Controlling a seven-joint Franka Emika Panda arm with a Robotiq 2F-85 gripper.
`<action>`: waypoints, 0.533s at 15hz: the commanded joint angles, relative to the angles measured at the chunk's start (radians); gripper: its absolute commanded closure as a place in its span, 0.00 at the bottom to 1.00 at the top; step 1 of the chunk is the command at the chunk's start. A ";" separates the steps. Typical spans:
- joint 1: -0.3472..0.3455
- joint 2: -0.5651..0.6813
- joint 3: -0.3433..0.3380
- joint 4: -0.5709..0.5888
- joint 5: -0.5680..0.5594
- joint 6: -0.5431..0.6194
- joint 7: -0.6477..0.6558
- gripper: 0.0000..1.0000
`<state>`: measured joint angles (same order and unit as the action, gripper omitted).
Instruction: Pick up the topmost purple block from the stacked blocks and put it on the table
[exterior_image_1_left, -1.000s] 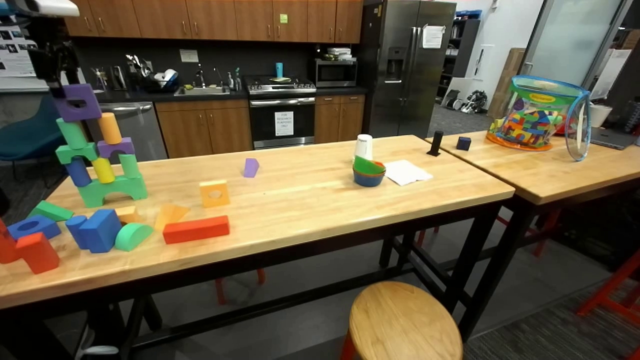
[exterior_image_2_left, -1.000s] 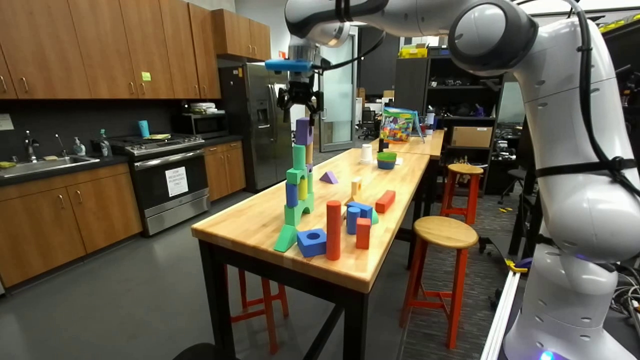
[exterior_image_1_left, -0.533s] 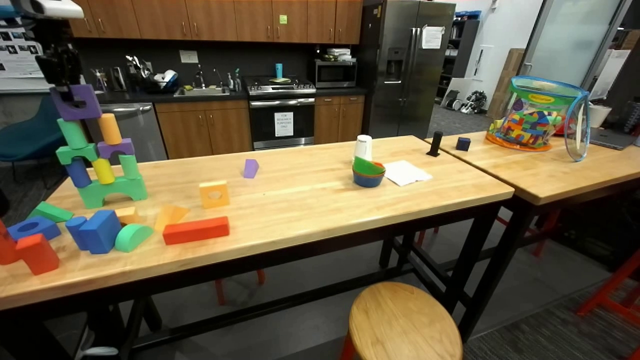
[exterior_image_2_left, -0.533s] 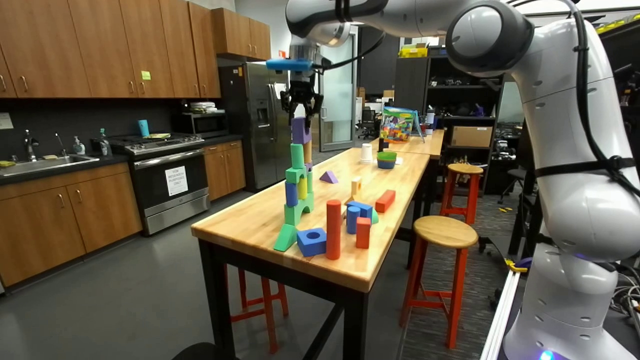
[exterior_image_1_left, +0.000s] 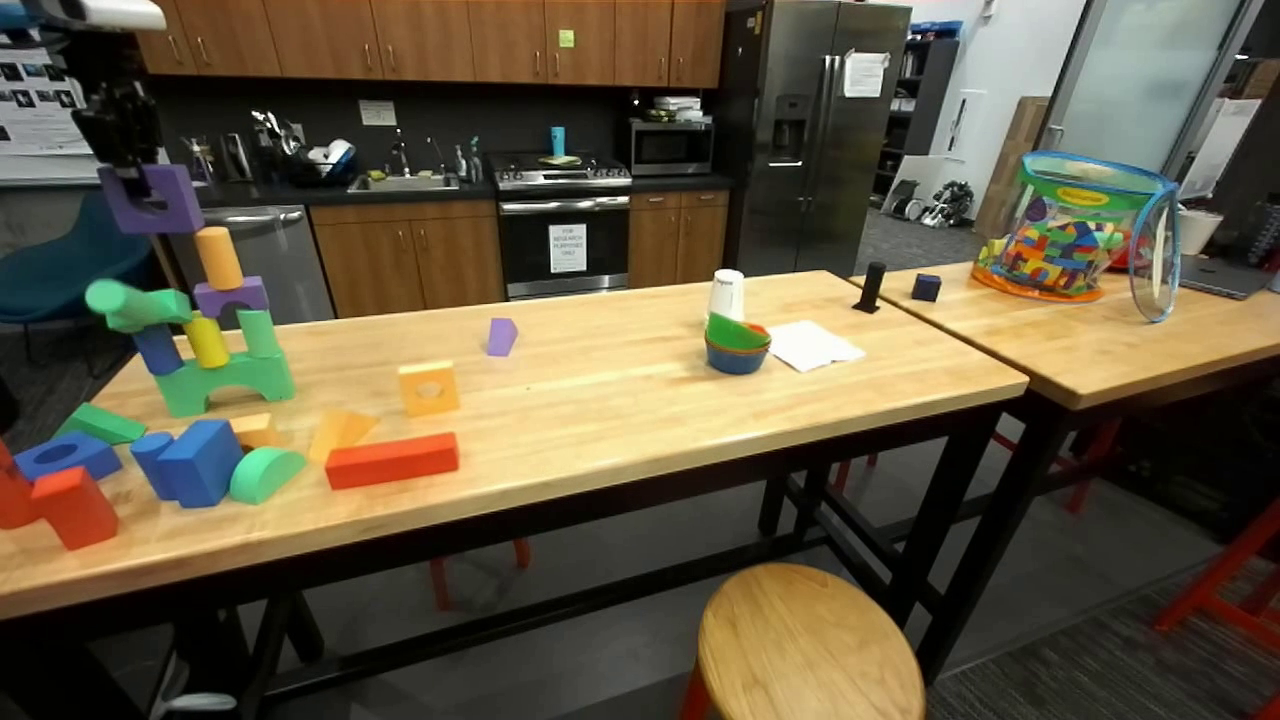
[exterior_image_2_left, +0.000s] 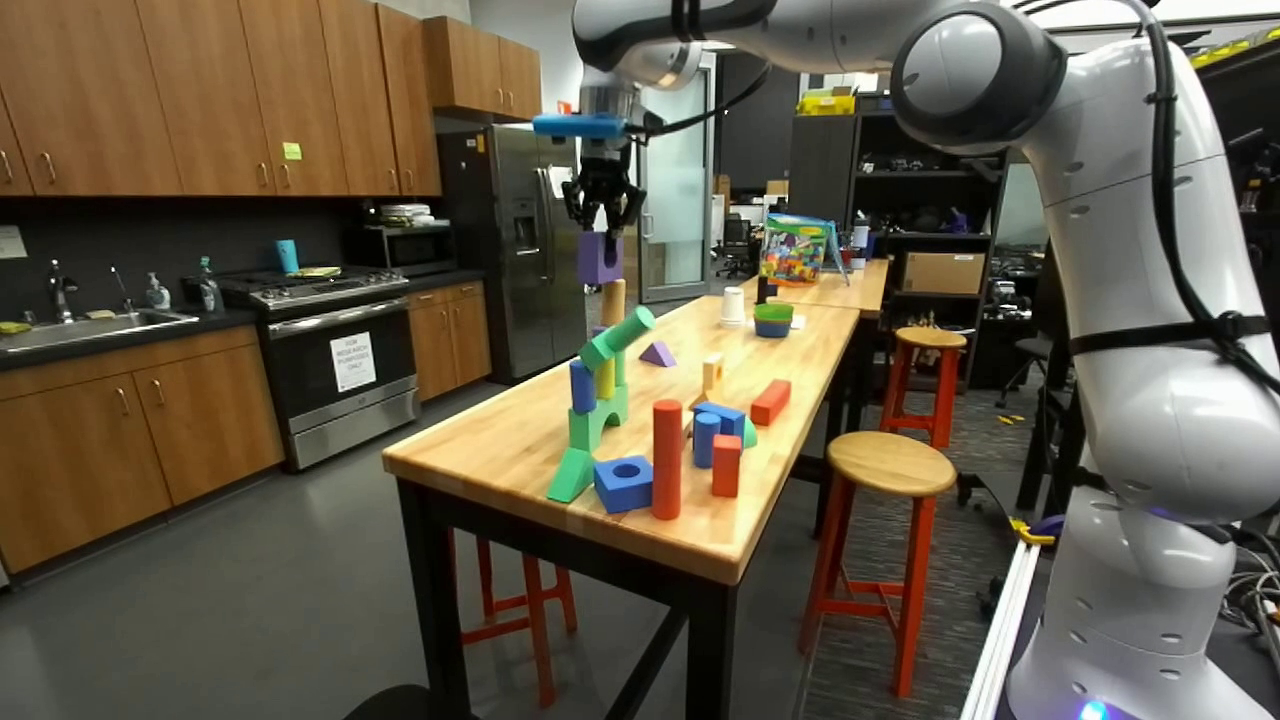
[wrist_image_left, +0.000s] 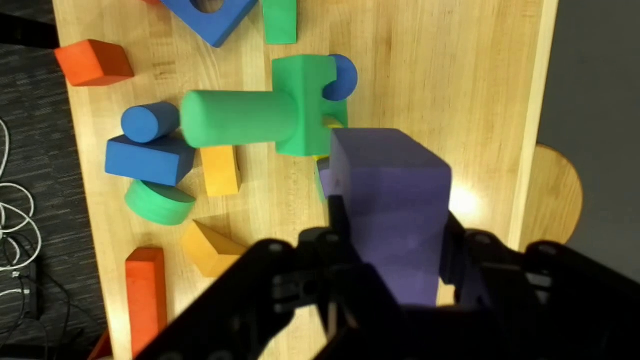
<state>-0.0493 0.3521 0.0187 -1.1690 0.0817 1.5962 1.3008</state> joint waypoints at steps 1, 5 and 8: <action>-0.003 0.014 0.003 0.042 0.009 -0.031 -0.008 0.85; -0.001 0.013 0.005 0.049 0.008 -0.035 -0.008 0.85; -0.002 0.010 0.006 0.055 0.009 -0.037 -0.010 0.85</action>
<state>-0.0490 0.3524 0.0210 -1.1520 0.0817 1.5866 1.3002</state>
